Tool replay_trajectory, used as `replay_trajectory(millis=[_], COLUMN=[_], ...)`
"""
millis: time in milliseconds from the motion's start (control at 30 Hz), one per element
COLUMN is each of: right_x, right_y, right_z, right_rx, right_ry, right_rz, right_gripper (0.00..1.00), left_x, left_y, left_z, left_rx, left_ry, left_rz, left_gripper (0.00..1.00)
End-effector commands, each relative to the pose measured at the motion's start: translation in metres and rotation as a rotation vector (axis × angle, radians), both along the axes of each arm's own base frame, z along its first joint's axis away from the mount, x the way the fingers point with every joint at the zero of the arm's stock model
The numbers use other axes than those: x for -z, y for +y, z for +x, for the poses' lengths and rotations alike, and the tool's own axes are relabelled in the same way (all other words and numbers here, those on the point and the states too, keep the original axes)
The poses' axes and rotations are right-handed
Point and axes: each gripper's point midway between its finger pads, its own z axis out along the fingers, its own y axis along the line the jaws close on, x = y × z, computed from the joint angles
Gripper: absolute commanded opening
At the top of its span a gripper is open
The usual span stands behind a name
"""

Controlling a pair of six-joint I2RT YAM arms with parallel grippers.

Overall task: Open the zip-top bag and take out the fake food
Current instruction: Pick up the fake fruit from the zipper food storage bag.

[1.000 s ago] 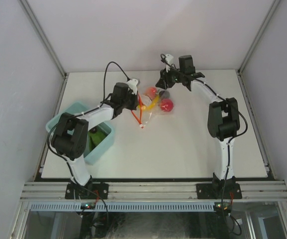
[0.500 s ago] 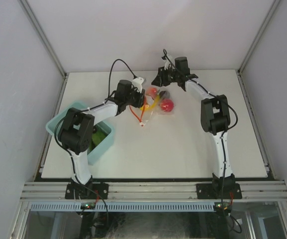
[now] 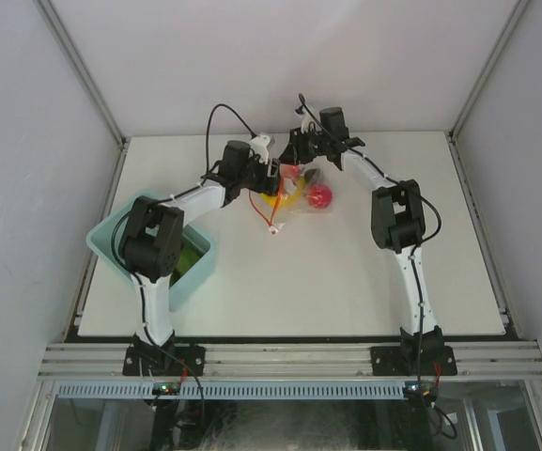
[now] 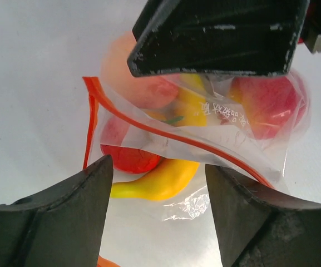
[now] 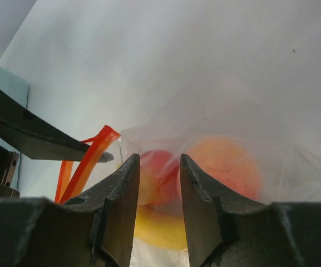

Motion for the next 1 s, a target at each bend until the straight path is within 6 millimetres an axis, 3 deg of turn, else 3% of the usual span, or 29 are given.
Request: replay_trajectory(millis=[0, 233, 433, 567, 733, 967], right_x=[-0.015, -0.01, -0.002, 0.003, 0.011, 0.016], right_y=[0.004, -0.004, -0.008, -0.007, -0.001, 0.005], right_z=[0.005, 0.009, 0.009, 0.005, -0.002, -0.007], right_rx=[-0.012, 0.022, 0.032, 0.008, -0.04, -0.079], right_ry=[-0.025, -0.014, -0.013, -0.007, -0.01, -0.017], right_rz=[0.016, -0.018, -0.072, -0.094, -0.146, -0.158], right_gripper=[0.35, 0.31, 0.26, 0.22, 0.21, 0.21], left_x=[-0.032, -0.018, -0.014, -0.014, -0.012, -0.024], left_y=[-0.014, -0.022, -0.025, -0.027, -0.022, -0.008], left_z=[0.016, 0.02, 0.02, 0.016, 0.013, 0.009], left_rx=[0.015, -0.043, -0.053, -0.029, -0.021, -0.036], left_ry=[-0.029, 0.008, 0.007, 0.002, -0.006, -0.072], left_rz=[-0.071, -0.027, 0.0, 0.001, 0.036, 0.076], left_gripper=[0.71, 0.67, 0.39, 0.31, 0.32, 0.45])
